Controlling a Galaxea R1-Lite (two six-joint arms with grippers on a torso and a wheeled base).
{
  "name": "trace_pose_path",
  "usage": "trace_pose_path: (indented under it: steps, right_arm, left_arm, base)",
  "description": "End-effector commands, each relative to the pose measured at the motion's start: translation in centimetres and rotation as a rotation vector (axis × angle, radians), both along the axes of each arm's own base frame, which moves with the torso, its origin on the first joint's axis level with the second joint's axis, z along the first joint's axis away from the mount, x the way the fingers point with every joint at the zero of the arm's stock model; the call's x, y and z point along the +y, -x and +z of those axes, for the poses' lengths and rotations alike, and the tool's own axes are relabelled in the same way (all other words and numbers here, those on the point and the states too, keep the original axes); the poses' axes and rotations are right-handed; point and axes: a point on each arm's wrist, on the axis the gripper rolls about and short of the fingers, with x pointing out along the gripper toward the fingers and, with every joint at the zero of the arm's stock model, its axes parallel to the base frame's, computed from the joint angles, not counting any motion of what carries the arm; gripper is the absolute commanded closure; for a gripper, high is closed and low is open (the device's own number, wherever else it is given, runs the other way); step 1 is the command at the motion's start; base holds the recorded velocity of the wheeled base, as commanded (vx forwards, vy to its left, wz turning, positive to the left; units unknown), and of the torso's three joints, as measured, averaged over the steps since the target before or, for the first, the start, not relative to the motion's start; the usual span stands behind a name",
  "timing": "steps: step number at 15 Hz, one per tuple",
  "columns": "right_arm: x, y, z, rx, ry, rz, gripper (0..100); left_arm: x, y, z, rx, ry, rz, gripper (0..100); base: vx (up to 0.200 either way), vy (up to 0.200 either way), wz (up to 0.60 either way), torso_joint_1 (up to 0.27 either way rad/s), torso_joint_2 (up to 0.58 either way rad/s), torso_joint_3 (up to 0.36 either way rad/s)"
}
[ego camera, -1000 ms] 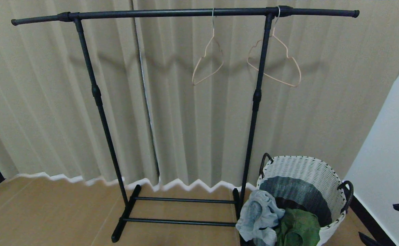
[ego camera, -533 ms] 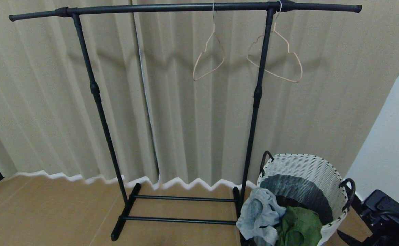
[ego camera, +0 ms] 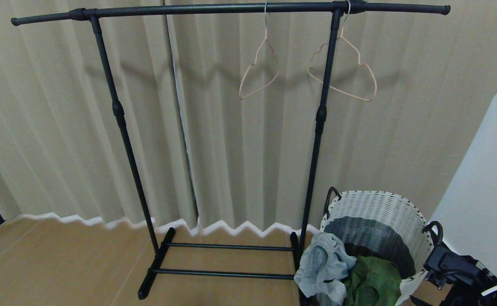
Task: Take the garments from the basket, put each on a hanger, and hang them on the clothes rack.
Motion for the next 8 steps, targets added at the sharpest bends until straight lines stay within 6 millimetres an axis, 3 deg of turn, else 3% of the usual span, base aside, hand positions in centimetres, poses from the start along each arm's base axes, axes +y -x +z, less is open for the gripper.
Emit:
trace_pose_path:
  steps: [1, 5, 8]
  right_arm:
    - [0.7, -1.4, -2.4, 0.092, -0.008, 0.103, 0]
    - [3.1, -3.5, -5.4, 0.119, -0.014, 0.226, 0]
    - [3.2, -4.3, -6.7, 0.122, -0.003, 0.216, 0]
  left_arm:
    - [0.0, 0.0, 0.0, 0.0, 0.0, 0.002, 0]
    - [0.0, 0.0, 0.0, 0.0, 0.0, 0.005, 0]
    - [0.0, 0.0, 0.0, 0.0, 0.0, 0.005, 0]
  base:
    - [0.0, 0.0, 0.0, 0.0, 0.0, 0.0]
    - [0.0, 0.0, 0.0, 0.0, 0.0, 0.0]
    - [0.0, 0.0, 0.0, 0.0, 0.0, 0.0]
